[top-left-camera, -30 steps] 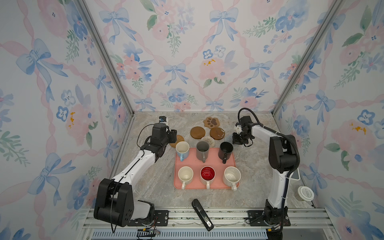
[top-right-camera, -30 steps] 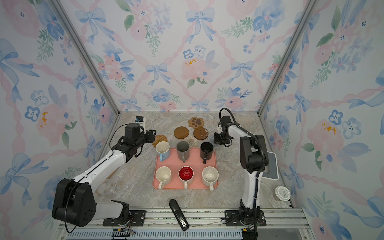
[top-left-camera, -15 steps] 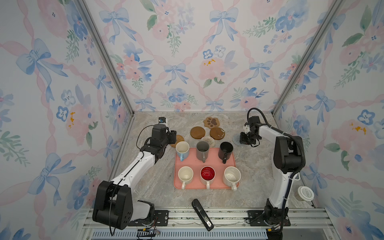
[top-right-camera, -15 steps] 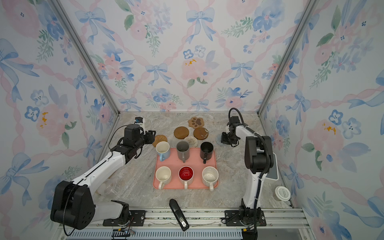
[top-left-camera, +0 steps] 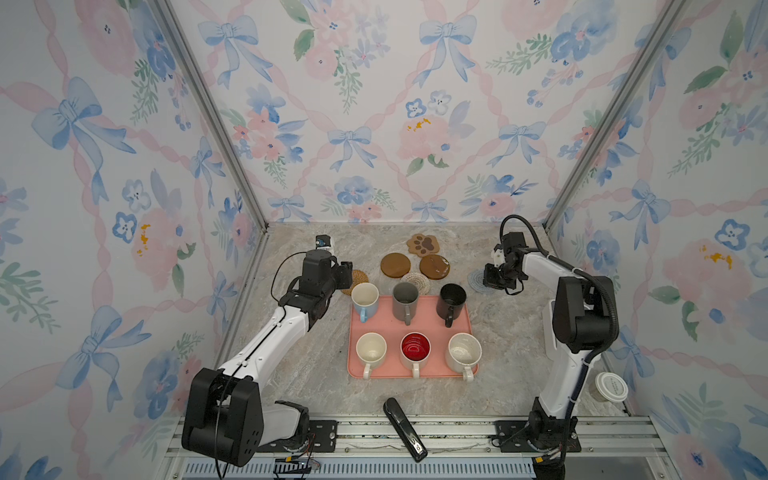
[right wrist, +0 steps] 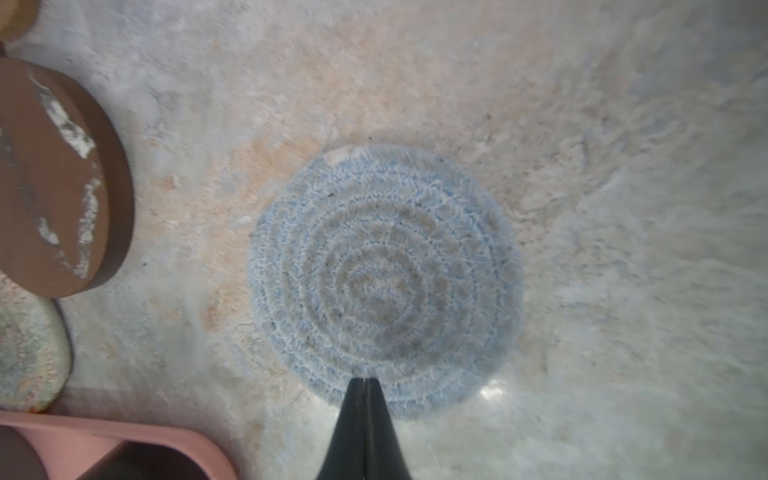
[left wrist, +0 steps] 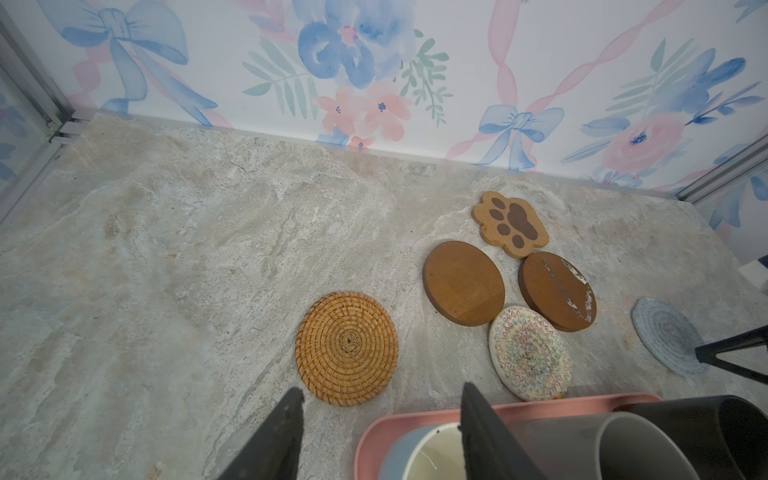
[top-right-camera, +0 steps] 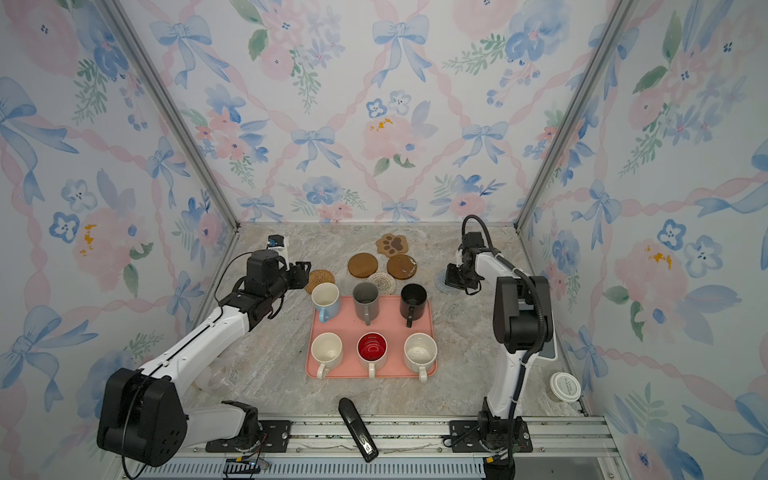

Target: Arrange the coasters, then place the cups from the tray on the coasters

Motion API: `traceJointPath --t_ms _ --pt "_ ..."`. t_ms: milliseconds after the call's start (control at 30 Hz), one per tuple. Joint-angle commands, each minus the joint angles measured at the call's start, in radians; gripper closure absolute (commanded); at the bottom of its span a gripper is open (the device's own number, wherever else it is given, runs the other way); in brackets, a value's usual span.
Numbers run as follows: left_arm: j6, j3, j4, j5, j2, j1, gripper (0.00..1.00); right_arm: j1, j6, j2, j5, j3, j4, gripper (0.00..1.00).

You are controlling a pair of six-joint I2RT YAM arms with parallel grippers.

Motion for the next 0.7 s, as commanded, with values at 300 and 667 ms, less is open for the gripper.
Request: traceJointPath --t_ms 300,667 --pt "-0.023 -0.006 -0.007 -0.01 -0.037 -0.013 0.43 0.133 0.021 0.019 -0.091 0.271 -0.034 0.98" --pt "-0.038 -0.02 -0.007 -0.004 -0.033 -0.029 0.44 0.234 0.054 0.27 -0.181 0.561 -0.032 0.96"
